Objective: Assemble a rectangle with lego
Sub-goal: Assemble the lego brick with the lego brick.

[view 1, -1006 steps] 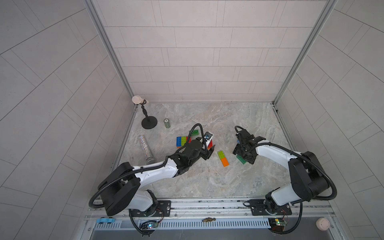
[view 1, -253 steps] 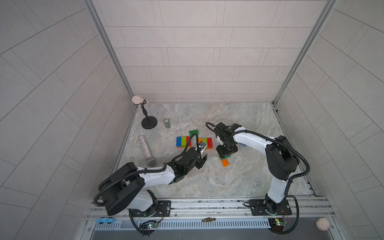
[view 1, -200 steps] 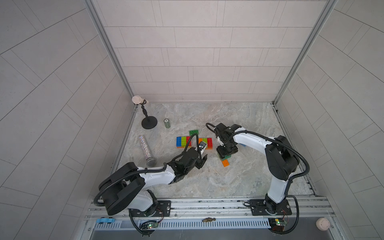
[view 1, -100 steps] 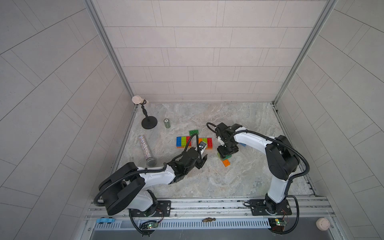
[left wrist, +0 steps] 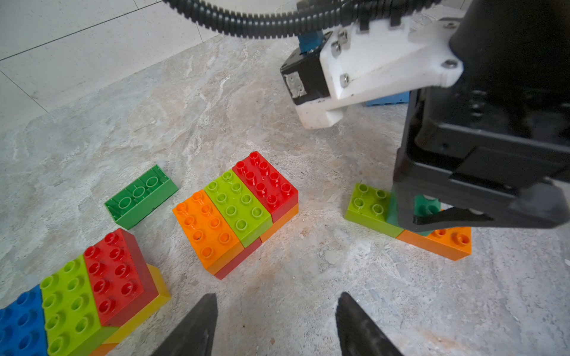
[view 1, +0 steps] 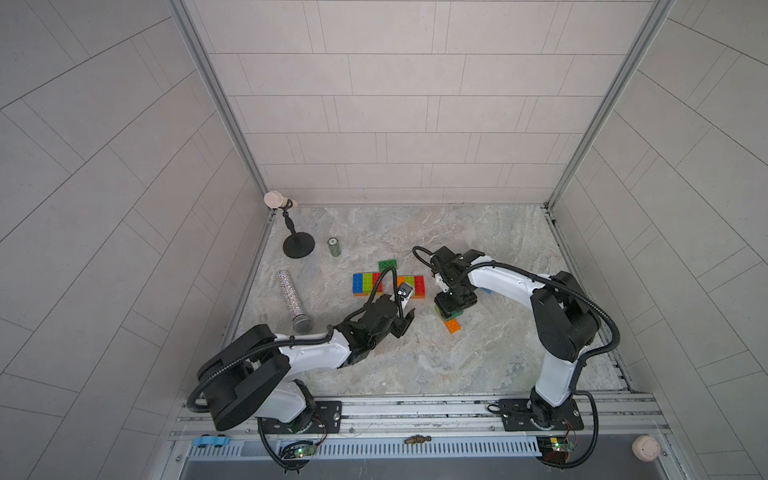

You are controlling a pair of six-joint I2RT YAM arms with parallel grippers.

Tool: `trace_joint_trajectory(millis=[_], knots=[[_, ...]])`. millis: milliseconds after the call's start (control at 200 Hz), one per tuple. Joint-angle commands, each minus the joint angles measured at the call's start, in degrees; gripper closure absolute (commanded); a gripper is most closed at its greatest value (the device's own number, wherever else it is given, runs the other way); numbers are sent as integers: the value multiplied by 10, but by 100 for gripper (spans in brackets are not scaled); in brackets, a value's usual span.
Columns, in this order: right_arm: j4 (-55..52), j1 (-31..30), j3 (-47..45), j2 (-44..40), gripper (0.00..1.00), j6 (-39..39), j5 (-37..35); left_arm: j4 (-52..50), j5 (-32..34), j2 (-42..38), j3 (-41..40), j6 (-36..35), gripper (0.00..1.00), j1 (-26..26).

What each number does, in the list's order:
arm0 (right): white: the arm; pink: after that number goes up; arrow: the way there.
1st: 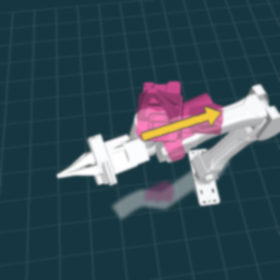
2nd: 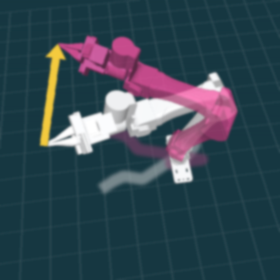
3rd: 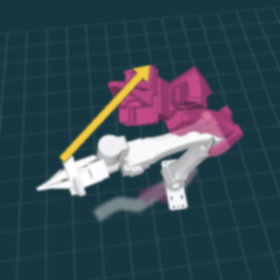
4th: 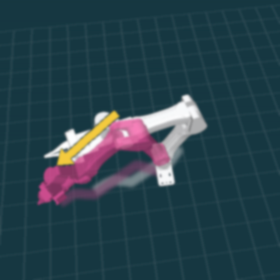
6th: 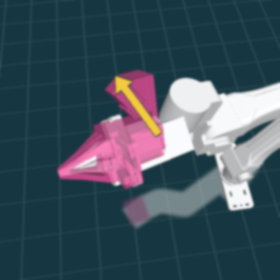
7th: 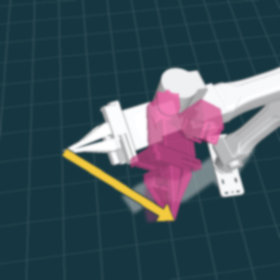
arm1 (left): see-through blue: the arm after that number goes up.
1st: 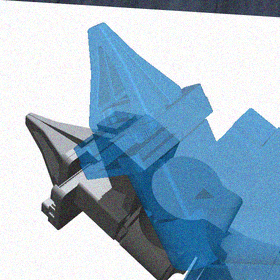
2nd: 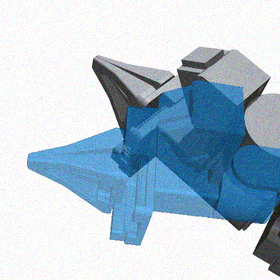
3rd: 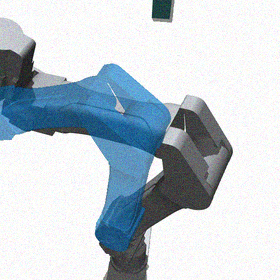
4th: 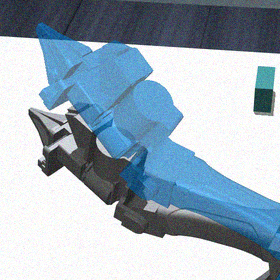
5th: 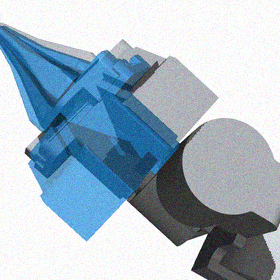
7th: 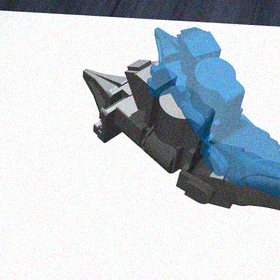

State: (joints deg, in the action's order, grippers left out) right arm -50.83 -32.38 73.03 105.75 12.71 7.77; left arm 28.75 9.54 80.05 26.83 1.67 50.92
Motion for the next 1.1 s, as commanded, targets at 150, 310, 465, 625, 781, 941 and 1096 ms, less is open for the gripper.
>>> trace_joint_trajectory(millis=[150, 310, 465, 625, 781, 941, 1096], knots=[[11, -10, -68, 44, 95, -9, -37, 4, 17, -1, 15, -4, 34, -2], [26, -26, -79, 54, 97, 8, -52, 6, 14, 1, 18, -4, 34, -1], [44, -29, -95, 69, 100, 34, -64, 2, 16, -3, 18, -4, 34, -1], [53, -29, -106, 115, 100, 57, -73, -1, 18, -8, 19, -4, 34, -2], [63, -28, -91, 113, 100, 55, -44, -2, 34, -18, 15, -3, 34, -2], [45, -29, -62, 33, 100, 30, 8, -24, 47, -52, 15, 14, 34, -23], [6, -57, -43, -6, 99, 1, -6, -44, 47, -79, 13, 18, 35, -46]])
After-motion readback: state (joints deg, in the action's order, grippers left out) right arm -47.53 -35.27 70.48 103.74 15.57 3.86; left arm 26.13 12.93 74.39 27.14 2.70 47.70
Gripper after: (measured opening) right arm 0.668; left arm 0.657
